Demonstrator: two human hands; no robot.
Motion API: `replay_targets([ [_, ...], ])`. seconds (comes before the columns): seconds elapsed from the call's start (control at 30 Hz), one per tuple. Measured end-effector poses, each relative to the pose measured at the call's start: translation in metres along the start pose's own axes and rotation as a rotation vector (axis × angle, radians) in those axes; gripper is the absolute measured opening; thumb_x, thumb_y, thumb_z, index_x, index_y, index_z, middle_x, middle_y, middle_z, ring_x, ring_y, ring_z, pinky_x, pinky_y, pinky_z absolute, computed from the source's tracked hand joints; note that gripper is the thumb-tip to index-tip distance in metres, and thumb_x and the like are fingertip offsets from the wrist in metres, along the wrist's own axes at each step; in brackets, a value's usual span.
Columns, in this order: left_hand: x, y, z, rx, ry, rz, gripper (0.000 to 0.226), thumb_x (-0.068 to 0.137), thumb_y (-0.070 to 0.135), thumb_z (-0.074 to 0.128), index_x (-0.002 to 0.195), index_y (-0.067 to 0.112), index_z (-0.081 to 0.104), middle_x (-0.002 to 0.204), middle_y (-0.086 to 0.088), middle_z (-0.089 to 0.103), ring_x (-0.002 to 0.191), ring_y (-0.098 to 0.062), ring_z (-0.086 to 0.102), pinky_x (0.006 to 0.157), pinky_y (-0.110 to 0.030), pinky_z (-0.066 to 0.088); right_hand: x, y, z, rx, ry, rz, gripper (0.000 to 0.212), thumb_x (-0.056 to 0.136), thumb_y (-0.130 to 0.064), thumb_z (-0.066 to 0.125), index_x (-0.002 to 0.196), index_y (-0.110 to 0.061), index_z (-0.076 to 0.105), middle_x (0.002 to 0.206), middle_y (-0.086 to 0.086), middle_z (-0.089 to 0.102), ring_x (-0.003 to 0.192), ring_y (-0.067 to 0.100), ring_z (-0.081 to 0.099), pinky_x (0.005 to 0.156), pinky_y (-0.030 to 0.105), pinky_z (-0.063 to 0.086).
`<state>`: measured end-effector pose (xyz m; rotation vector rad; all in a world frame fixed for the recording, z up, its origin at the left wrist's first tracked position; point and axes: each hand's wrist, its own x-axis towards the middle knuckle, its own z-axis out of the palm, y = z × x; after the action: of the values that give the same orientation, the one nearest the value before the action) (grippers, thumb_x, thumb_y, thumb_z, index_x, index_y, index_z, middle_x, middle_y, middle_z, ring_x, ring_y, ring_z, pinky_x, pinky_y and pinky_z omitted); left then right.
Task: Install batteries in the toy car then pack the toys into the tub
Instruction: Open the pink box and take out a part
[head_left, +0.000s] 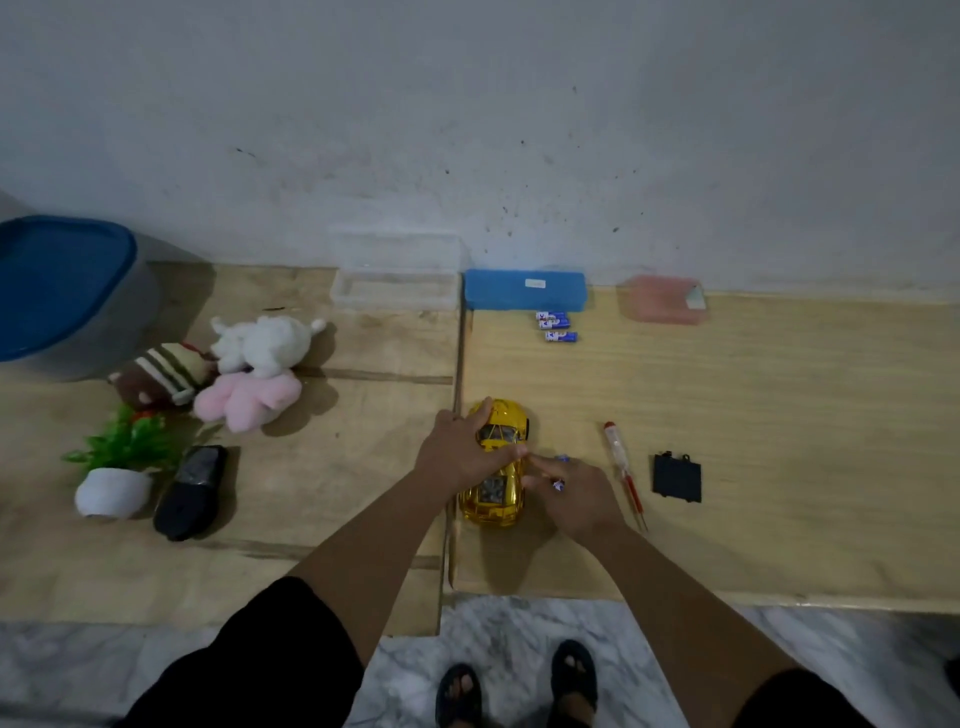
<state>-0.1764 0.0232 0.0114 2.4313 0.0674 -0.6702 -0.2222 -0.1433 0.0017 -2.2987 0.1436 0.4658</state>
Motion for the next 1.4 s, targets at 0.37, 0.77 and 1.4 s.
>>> replay_targets([
  [0.37,0.024,0.050,-0.034,-0.012,0.229,0.092,0.075,0.079,0.068,0.053,0.144,0.039,0.030,0.145,-0.005,0.026,0.134,-0.023,0.033,0.103,-0.039,0.039,0.025,-0.021,-0.088,-0.244,0.181,-0.028,0.043,0.091,-0.038,0.054,0.133,-0.041,0.046,0.128,0.003,0.061,0.114,0.021,0.057,0.093,0.027,0.041],
  [0.77,0.130,0.172,0.018,0.146,0.368,0.320,0.056,0.084,0.044,0.061,0.136,0.029,0.046,0.139,0.004,0.046,0.128,-0.019,0.040,0.103,-0.033,0.036,0.124,0.041,-0.219,-0.759,0.358,-0.062,0.059,0.094,-0.037,0.049,0.145,-0.027,0.022,0.108,0.009,0.066,0.092,0.029,0.065,0.070,0.032,0.047],
  [1.4,0.222,0.223,0.076,0.364,0.393,0.208,0.066,0.092,0.024,0.048,0.149,0.025,0.015,0.156,0.011,0.019,0.137,-0.014,0.025,0.104,-0.031,0.027,0.230,0.119,-0.204,-1.105,0.221,-0.534,0.069,0.053,-0.021,0.084,0.116,-0.004,0.063,0.107,0.037,0.062,0.029,0.026,0.047,0.029,0.022,0.034],
])
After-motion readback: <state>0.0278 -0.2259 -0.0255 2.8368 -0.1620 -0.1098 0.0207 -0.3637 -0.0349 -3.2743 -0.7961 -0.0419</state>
